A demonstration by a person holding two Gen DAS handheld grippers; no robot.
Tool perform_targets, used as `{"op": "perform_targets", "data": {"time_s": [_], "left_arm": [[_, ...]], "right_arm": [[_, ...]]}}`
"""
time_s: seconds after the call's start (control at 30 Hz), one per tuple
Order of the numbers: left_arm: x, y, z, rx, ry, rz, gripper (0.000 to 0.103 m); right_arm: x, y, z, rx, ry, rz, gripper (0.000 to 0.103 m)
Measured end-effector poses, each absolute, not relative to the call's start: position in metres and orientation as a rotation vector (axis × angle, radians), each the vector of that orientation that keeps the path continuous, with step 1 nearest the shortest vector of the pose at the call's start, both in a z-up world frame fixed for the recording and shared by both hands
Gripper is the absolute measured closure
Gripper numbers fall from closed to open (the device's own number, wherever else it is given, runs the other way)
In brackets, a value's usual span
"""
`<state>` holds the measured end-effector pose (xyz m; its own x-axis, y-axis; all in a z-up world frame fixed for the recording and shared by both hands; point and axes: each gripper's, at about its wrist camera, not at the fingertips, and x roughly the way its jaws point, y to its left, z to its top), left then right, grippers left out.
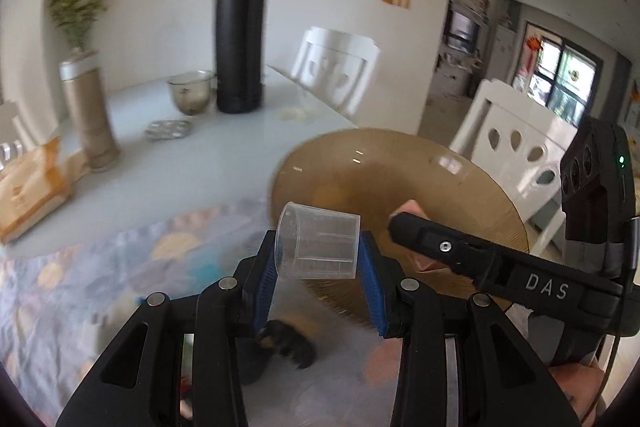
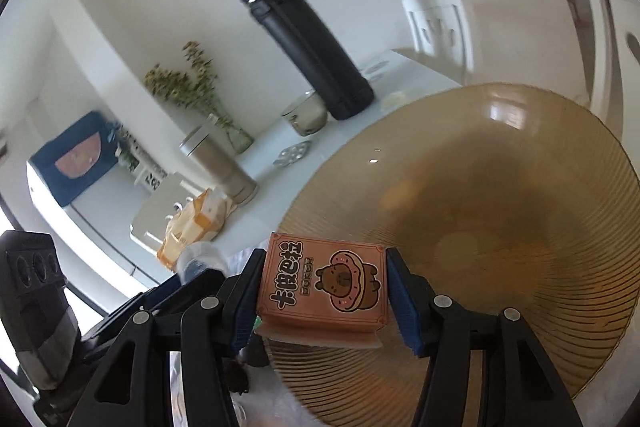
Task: Organize rigid objects
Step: 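Carry the pink box and clear cup into the amber bowl and release both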
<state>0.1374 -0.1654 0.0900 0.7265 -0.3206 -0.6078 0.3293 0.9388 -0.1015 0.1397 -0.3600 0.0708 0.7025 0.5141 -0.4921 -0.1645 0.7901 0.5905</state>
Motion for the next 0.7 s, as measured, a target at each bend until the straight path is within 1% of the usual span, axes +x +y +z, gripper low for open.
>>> {"op": "perform_targets", "data": {"time_s": [0.17,0.2,0.23,0.27,0.3,0.33,0.37,0.5,0.57,0.7], "left_arm": [[0.146,-0.185,0.075,0.033,0.706,-0.402,0.067],[0.148,-0.186,0.073,0.035,0.711,-0.405,0.062],[0.148,-0.188,0.071,0.042,0.722,-0.398,0.056],[0.149,-0.19,0.07,0.046,0.724,-0.395,0.05],[0.148,-0.19,0.069,0.043,0.724,-0.42,0.031],[0.147,-0.191,0.07,0.04,0.729,-0.459,0.017],[0.145,-0.193,0.072,0.039,0.732,-0.501,0.0],[0.135,-0.197,0.081,0.108,0.682,-0.432,0.001],[0.135,-0.194,0.08,0.13,0.687,-0.398,0.001],[0.138,-0.175,0.081,0.071,0.709,-0.379,0.001]], "right_arm": [[0.145,-0.368,0.07,0.54,0.692,0.38,0.045],[0.146,-0.368,0.07,0.538,0.697,0.383,0.045],[0.146,-0.368,0.07,0.54,0.699,0.388,0.036],[0.147,-0.368,0.071,0.551,0.697,0.396,0.021],[0.148,-0.368,0.071,0.558,0.691,0.405,0.013],[0.146,-0.367,0.073,0.565,0.676,0.419,0.001],[0.145,-0.366,0.075,0.568,0.666,0.426,0.0],[0.143,-0.371,0.076,0.624,0.657,0.438,0.0],[0.141,-0.376,0.076,0.661,0.639,0.454,0.0],[0.14,-0.376,0.079,0.676,0.633,0.451,0.0]]}}
